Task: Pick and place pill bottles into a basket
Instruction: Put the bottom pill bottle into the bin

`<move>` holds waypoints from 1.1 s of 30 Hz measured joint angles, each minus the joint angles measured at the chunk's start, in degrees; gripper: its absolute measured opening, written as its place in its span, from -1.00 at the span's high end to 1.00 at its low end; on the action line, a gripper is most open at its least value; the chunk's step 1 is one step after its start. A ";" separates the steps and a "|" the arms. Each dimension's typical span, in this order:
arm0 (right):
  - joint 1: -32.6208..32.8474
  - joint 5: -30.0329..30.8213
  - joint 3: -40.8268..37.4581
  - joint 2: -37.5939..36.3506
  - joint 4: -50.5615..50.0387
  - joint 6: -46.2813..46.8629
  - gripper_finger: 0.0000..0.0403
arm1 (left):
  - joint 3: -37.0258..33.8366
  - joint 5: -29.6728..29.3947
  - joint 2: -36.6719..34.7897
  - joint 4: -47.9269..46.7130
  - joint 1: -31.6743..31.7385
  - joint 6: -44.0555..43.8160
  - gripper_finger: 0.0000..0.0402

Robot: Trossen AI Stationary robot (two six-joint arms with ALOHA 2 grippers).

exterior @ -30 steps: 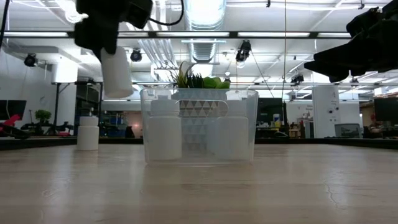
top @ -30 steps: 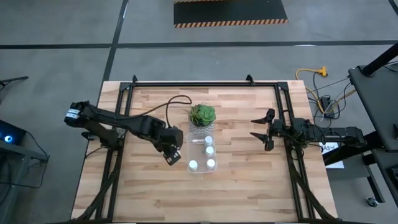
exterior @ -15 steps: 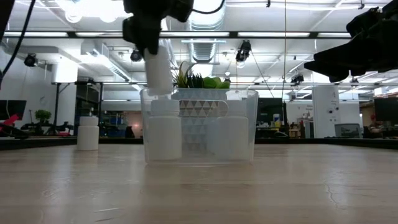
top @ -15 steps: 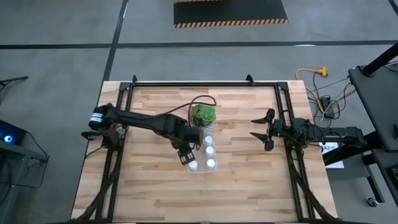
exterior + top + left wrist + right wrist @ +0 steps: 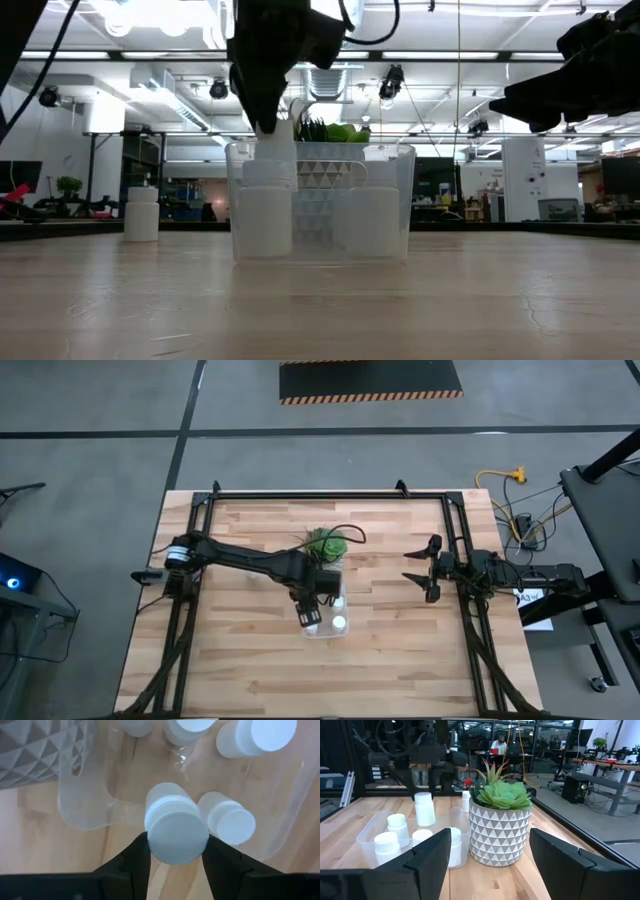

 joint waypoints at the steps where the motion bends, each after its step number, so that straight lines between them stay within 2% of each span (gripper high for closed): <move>1: 0.01 -0.02 0.00 0.00 0.00 0.04 -0.29 | -0.03 -0.15 0.16 0.05 0.00 0.58 0.32; 12: 0.01 -0.02 0.00 -0.02 0.04 0.05 -0.29 | -1.17 -0.73 1.20 2.54 0.49 2.29 0.32; 26: 0.00 -0.01 0.00 -0.02 0.02 0.04 -0.29 | -6.14 -0.65 1.20 5.09 0.74 2.06 0.32; 33: 0.00 -0.01 0.00 -0.02 0.02 0.03 -0.29 | -6.95 0.91 1.17 6.79 0.67 1.82 0.32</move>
